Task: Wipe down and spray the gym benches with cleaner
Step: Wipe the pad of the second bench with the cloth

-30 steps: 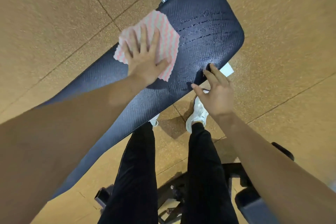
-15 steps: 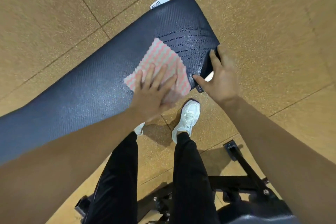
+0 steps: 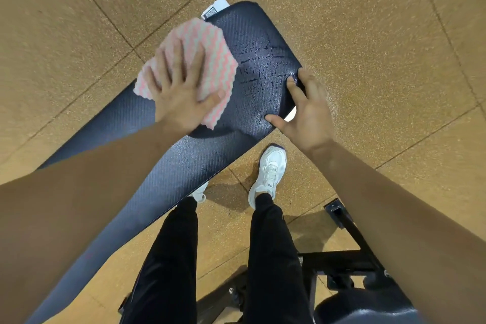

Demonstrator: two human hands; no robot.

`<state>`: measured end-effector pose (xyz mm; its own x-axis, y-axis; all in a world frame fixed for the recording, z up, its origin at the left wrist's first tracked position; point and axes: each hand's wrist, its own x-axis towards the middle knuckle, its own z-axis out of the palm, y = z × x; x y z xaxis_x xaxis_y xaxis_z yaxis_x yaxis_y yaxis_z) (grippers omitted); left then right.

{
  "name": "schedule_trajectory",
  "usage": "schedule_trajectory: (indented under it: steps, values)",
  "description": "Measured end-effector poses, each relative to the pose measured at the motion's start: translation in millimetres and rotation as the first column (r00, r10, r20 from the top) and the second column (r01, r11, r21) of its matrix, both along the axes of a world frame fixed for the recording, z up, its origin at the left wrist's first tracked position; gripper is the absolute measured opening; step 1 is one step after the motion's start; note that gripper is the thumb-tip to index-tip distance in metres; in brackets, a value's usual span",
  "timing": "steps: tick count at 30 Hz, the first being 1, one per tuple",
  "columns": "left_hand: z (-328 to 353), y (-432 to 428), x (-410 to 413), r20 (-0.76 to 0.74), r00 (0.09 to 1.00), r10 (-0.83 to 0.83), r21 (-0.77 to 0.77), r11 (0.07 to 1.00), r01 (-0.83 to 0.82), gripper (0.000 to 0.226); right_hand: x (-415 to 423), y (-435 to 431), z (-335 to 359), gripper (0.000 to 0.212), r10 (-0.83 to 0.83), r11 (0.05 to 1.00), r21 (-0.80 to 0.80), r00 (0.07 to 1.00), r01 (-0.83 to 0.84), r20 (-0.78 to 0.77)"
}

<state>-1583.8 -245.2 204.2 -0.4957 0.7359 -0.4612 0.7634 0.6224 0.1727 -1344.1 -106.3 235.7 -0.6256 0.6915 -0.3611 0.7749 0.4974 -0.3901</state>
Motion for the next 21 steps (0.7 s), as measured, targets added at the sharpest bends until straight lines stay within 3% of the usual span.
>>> schedule_trajectory:
  steps: [6, 10, 15, 21]
  values:
    - [7, -59, 61, 0.078, 0.98, -0.183, -0.087, 0.978, 0.19, 0.094, 1, 3, -1, 0.094, -0.009, 1.0, 0.002, 1.0, 0.009, -0.006]
    - [5, -103, 98, 0.024, 0.949, -0.316, -0.067, 0.946, 0.317, 0.091, -1, 4, -1, 0.093, -0.024, 1.0, 0.002, 0.999, 0.024, -0.035]
    - [3, -59, 77, 0.029, 0.914, -0.404, 0.007, 0.915, 0.404, 0.079, 1, 5, -8, 0.082, -0.099, 0.992, -0.087, 0.988, 0.089, -0.116]
    - [0, 64, 10, -0.015, 0.981, -0.195, 0.011, 0.981, 0.196, 0.087, 3, 18, -3, 0.052, -0.302, 0.928, -0.282, 0.936, 0.244, -0.183]
